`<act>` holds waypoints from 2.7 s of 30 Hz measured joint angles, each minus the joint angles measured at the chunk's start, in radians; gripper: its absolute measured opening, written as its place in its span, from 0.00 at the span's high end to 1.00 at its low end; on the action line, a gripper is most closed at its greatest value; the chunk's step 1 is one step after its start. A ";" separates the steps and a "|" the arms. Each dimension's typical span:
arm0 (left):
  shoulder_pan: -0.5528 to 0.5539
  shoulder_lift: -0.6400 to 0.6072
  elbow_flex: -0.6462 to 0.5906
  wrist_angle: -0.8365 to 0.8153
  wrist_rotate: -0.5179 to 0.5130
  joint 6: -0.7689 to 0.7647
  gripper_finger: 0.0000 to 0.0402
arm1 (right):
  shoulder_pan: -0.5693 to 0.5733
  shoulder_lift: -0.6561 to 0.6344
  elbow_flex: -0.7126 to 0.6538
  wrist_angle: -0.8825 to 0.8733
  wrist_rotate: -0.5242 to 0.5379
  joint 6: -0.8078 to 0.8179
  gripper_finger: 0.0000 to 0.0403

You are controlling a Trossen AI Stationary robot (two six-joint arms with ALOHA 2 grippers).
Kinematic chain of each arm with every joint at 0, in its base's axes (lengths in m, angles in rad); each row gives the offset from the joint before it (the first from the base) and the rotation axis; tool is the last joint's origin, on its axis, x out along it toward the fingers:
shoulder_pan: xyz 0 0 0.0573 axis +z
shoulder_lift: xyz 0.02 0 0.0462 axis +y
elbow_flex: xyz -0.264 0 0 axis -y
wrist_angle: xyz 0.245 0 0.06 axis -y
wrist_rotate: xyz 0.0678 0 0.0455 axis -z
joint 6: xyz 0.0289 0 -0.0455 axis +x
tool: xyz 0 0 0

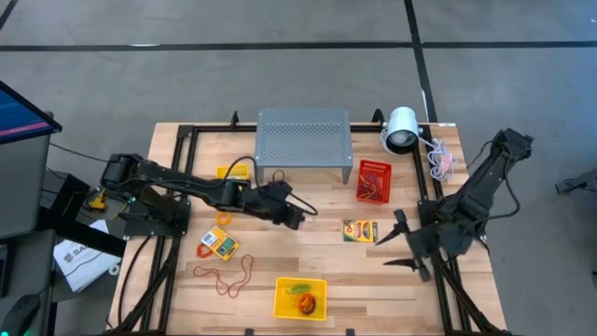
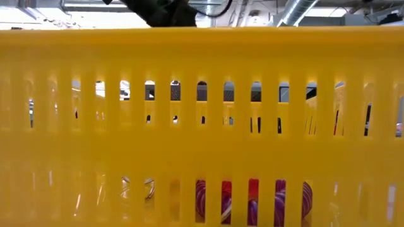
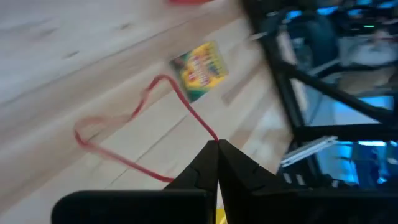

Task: Pick & Place Office Desk Supplies
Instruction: Put the red rubber band into the red bin

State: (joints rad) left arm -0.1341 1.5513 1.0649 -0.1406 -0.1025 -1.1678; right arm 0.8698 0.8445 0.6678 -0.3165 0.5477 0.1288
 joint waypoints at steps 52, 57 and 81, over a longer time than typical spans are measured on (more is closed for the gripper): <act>-0.061 -0.026 0.003 0.373 0.174 0.614 0.99 | -0.687 0.619 -0.042 1.053 -0.687 0.035 0.92; -0.061 -0.027 0.002 0.385 0.162 0.634 0.97 | -0.687 0.591 -0.042 1.058 -0.713 0.029 0.97; -0.008 -0.027 0.002 0.400 0.156 0.917 0.48 | -0.728 0.467 -0.042 0.874 -0.755 0.018 1.00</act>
State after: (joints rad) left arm -0.1422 1.5246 1.0668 0.2594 0.0540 -0.2506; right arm 0.1413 1.3118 0.6258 0.5578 -0.2069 0.1467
